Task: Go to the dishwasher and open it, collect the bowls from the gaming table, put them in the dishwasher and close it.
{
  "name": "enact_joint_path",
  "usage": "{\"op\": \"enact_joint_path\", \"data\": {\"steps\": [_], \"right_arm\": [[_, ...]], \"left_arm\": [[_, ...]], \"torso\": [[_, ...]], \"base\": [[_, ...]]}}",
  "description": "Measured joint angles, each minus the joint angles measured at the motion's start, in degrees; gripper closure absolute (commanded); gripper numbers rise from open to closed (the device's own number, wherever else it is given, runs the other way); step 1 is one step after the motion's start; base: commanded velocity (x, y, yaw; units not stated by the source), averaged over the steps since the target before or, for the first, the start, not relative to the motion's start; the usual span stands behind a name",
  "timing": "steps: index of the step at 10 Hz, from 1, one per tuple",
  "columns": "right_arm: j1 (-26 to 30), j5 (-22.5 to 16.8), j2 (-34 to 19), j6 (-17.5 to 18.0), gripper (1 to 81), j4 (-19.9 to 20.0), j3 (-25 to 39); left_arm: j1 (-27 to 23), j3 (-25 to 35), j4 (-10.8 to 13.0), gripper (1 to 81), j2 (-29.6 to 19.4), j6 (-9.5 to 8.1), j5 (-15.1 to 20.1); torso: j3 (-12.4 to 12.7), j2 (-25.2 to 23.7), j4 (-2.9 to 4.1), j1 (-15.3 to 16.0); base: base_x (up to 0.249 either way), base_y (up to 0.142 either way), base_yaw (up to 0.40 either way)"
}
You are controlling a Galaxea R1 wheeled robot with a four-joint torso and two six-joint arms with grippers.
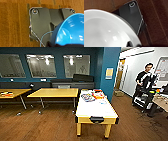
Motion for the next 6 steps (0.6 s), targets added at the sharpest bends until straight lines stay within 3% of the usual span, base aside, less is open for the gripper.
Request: {"op": "enact_joint_path", "data": {"steps": [6], "right_arm": [[0.48,-0.48,1.05,0.0,81.1,-0.02,-1.93]], "left_arm": [[-0.37,-0.05,-0.05,81.1,-0.02,0.0,-0.2]], "torso": [[0.0,0.0,0.0,0.08]], "base": [[0.0,0.0,0.0]]}}
